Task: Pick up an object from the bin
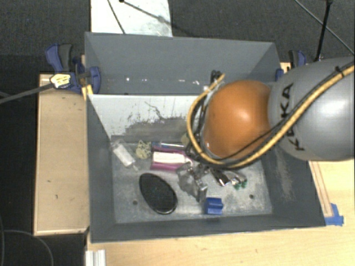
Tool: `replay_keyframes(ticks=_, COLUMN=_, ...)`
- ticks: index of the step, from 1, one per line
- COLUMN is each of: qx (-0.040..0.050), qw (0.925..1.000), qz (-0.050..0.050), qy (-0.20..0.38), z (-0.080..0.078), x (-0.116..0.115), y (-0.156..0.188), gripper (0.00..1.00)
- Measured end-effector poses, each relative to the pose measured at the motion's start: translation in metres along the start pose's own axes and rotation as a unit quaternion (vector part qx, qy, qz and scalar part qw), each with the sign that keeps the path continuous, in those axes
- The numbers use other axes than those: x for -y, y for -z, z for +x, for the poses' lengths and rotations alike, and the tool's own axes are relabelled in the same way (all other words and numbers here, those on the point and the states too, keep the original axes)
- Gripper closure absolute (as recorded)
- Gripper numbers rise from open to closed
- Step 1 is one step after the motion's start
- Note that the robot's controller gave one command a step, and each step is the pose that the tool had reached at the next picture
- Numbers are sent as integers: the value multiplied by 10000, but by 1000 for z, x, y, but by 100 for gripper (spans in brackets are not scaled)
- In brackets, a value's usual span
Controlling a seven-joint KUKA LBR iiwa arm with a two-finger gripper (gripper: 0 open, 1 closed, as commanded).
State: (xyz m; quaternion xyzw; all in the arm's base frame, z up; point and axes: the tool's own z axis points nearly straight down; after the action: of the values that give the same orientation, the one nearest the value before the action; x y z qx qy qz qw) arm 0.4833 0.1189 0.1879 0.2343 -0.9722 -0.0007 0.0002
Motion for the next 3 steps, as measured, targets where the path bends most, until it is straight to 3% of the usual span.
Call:
replay_keyframes(ticks=1, qx=4, qw=9932, qz=3, qy=-1161, z=-28, x=-13, y=-30, gripper=100)
replay_keyframes(ticks=2, qx=36, qw=9974, qz=10, qy=-715, z=-42, x=-8, y=-20, gripper=100)
replay_keyframes(ticks=3, qx=31, qw=9974, qz=7, qy=-723, z=-41, x=-8, y=-20, gripper=0)
